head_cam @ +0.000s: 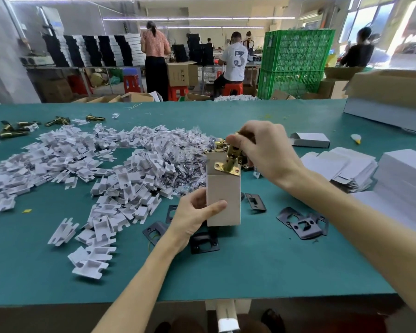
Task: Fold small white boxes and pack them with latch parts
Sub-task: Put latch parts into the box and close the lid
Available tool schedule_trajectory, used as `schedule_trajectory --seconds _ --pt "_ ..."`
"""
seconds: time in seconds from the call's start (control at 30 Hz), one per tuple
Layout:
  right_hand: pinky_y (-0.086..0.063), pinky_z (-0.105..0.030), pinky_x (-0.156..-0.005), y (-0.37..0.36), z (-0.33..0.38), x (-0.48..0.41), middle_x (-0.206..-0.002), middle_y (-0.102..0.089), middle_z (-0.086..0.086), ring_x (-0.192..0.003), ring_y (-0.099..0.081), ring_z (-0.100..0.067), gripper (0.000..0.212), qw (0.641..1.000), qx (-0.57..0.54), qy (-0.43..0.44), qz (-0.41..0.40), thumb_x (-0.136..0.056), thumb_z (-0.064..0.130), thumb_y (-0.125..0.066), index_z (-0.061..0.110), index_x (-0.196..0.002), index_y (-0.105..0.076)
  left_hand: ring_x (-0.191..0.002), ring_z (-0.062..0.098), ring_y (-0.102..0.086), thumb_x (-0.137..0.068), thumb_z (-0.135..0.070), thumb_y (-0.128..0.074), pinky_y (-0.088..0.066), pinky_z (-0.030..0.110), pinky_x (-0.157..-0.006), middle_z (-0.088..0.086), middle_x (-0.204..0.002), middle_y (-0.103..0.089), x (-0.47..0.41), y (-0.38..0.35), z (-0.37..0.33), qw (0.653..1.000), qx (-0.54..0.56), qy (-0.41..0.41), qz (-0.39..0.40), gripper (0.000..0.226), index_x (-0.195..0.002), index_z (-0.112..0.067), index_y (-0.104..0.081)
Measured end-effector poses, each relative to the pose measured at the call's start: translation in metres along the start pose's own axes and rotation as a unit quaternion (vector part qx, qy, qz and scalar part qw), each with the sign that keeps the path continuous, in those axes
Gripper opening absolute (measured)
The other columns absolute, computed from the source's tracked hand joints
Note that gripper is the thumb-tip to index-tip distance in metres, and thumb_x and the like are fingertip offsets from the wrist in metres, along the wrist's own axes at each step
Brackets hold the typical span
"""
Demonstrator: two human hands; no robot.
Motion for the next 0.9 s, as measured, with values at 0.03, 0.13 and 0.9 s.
schedule_trajectory --seconds 0.03,0.13,0.9 --pt "-0.054 -0.034 -0.058 -0.004 -0.002 0.000 -0.071 -0.068 -0.001 -0.055 -0.062 -0.016 0.029 1.000 0.004 -0.006 0.014 -0.094 0.036 -0.071 0.007 -0.090 -0.072 -0.110 0.022 -0.074 -0.081 -0.020 -0.084 -0.060 0.027 -0.085 0.005 -0.119 -0.077 0.000 0.000 0.000 1.000 0.000 0.002 0.006 0.044 -0.123 -0.015 -0.072" --pt "-0.049 -0.025 -0.052 -0.011 -0.004 -0.001 -0.068 -0.068 0.001 -0.051 -0.062 -0.009 0.026 0.999 0.005 0.004 0.040 -0.093 0.036 -0.072 0.011 -0.087 -0.072 -0.111 0.022 -0.074 -0.081 -0.016 -0.084 -0.059 0.026 -0.085 0.005 -0.118 -0.078 -0.001 -0.002 0.000 1.000 -0.003 0.003 0.017 0.044 -0.123 -0.017 -0.072" --pt "-0.026 -0.033 -0.078 -0.059 0.017 0.018 -0.092 -0.074 0.001 -0.095 -0.061 -0.023 0.010 0.958 0.232 0.133 0.101 -0.091 0.029 -0.070 0.022 -0.093 -0.077 -0.106 0.019 -0.073 -0.085 0.001 -0.081 -0.060 0.034 -0.093 0.011 -0.114 -0.078 -0.005 -0.005 0.006 0.999 -0.030 0.012 0.028 0.038 -0.122 -0.005 -0.071"
Point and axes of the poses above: each hand's wrist, its own x-axis away from the middle knuckle, its own y-axis out of the back of the hand, z = x × y, the point moved 8 cm from there along -x, towards the middle knuckle
